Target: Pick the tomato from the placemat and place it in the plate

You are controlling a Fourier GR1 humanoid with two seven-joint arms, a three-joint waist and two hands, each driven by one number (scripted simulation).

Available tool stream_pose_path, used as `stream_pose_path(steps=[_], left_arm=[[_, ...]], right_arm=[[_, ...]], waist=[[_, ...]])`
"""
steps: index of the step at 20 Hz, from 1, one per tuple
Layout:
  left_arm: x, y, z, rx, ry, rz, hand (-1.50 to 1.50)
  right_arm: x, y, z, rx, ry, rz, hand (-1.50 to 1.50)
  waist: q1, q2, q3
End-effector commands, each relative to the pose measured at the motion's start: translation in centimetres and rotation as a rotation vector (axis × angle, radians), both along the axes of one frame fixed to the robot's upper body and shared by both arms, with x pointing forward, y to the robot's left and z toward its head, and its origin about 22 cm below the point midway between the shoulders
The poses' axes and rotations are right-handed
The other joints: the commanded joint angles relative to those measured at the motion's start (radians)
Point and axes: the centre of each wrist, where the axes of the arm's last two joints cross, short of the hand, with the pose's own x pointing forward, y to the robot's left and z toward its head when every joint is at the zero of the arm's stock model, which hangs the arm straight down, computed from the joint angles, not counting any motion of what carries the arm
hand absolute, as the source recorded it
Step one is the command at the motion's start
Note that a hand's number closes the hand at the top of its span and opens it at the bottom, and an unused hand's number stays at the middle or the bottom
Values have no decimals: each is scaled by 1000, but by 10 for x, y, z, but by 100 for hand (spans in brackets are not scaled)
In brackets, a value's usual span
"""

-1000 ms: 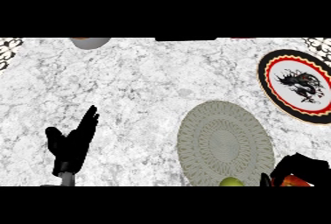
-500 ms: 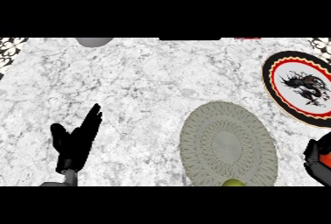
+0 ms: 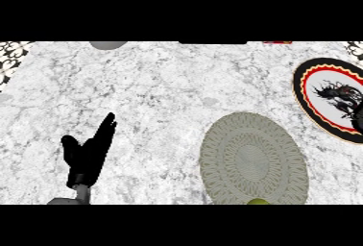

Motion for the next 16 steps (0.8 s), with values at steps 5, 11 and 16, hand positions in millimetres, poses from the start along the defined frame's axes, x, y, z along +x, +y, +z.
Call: stream_pose_path(steps=[5,11,16], left_arm=[[8,3,-9,0,84,-20,0],[0,0,-6,5,62,-24,0],[7,-5,4,0,43,-62,0]], right_arm=[[51,-57,-8,9,-16,-52,150],[68,-75,-4,7,-35,-69,150],[57,-86,-16,-131,390,-64,-150]], waist=[[16,16,-4],[32,19,-2],[66,34,-1]])
